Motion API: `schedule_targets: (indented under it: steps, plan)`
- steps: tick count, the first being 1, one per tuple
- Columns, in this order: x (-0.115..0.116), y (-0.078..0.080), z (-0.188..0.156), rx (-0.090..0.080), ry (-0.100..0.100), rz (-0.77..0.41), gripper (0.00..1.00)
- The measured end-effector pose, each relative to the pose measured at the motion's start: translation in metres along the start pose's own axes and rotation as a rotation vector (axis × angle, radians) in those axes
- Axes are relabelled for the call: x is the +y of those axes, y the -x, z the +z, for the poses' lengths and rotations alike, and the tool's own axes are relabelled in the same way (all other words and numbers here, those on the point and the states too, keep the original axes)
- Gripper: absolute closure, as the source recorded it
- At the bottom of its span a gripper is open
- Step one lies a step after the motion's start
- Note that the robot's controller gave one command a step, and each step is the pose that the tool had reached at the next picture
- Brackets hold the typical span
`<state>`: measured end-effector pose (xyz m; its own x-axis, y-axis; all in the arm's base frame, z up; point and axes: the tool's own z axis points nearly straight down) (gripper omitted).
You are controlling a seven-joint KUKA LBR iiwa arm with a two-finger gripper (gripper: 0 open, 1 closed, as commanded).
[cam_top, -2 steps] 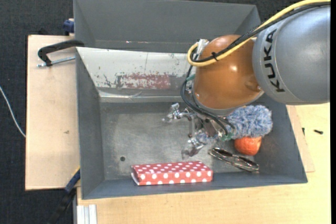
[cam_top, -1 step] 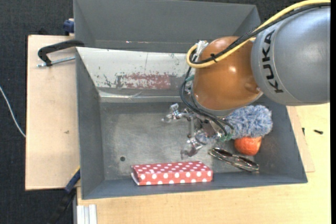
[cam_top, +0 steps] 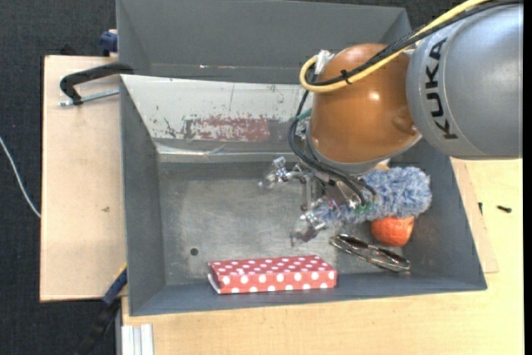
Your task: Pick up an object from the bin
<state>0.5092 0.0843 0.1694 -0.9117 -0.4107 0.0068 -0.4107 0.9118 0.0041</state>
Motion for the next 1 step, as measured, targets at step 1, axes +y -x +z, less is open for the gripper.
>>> schedule_targets:
  steps: [1]
  plan:
    - [0.0004,-0.0008,0.0151,-0.021,-0.007,0.008,0.00]
